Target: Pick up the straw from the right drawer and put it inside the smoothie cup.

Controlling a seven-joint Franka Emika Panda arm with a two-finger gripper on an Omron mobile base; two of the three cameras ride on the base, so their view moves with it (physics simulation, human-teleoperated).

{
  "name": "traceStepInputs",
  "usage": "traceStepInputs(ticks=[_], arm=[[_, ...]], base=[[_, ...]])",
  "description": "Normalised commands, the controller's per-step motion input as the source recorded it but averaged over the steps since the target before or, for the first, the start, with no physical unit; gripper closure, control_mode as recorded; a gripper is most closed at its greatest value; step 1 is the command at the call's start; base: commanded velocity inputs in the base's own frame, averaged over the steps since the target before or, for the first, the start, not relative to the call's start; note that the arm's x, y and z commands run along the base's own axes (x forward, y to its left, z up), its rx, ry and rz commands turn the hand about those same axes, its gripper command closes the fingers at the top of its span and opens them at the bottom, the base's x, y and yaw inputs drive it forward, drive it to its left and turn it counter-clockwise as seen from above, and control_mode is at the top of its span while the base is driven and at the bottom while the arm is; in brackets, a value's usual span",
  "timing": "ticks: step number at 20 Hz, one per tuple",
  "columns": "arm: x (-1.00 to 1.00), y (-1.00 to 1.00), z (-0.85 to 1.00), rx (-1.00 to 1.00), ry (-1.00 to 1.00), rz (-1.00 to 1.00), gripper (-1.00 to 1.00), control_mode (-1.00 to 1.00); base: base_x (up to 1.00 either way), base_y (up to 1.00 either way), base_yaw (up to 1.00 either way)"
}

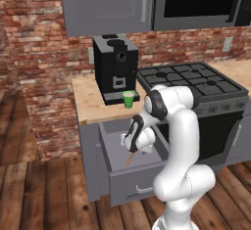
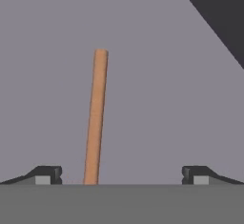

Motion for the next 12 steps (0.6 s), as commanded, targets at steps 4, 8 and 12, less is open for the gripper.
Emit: traceStepInputs(ticks=[4, 8, 12], arm=[[0.14, 0.02, -0.18, 0.00, 0.00, -0.03, -1.00, -1.00], [0.12, 0.00, -0.21, 0.00, 0.00, -0.03, -1.00, -1.00], [0.12, 0.00, -0.20, 0.00, 0.00, -0.03, -1.00, -1.00]], base=[[0.00, 0.00, 0.00], [0.00, 0.00, 0.00], [0.00, 0.00, 0.00]])
